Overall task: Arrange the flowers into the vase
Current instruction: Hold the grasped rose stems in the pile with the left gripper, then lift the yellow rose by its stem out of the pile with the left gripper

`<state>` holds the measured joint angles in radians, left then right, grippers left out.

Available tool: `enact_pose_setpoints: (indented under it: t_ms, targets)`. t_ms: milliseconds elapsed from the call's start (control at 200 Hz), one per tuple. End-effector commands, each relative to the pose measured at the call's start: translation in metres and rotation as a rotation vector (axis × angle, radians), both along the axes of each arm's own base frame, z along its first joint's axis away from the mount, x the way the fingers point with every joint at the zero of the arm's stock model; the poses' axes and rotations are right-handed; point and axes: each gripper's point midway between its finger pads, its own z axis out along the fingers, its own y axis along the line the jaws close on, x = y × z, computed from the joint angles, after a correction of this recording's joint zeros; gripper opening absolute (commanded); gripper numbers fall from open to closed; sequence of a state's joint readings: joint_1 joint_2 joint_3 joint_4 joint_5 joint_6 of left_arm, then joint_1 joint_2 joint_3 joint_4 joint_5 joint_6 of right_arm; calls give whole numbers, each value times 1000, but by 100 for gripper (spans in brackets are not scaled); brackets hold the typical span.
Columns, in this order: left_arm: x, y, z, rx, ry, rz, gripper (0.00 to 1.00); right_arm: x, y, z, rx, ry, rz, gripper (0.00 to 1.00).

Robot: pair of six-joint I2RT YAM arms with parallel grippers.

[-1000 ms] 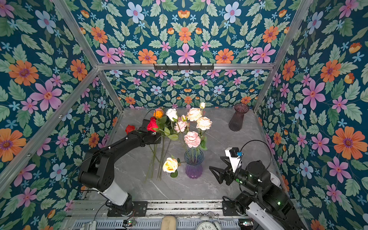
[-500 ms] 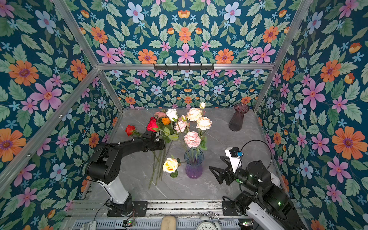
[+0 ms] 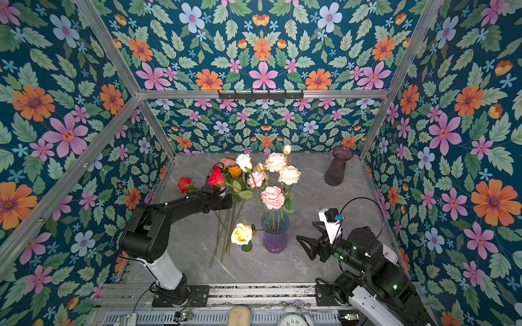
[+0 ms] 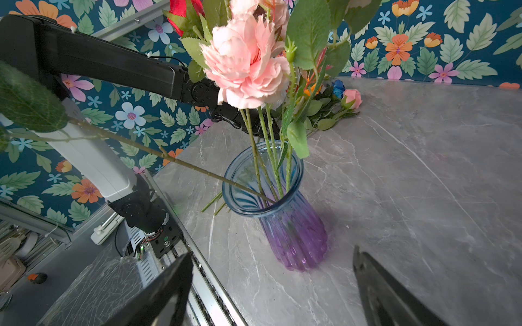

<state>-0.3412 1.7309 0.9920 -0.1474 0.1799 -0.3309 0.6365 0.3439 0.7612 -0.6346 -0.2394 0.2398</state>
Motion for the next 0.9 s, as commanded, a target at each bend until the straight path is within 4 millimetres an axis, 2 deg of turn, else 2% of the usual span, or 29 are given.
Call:
enact_pose_setpoints:
  t_ms: [0, 230, 520, 665, 895]
  targets:
    - [-3, 8, 5, 48, -2, -5, 21, 2, 1, 4, 9, -16, -4, 90]
    - [-16, 14, -1, 79, 36, -19, 21, 2, 0, 4, 10, -17, -4, 90]
    - [-56, 31, -12, 149, 72, -32, 26, 1, 0, 4, 17, -21, -5, 90]
    - [-65, 25, -14, 148, 82, -48, 25, 1, 0, 3, 18, -19, -3, 90]
    - [-73, 28, -18, 179, 86, -40, 24, 1, 0, 4, 20, -22, -5, 90]
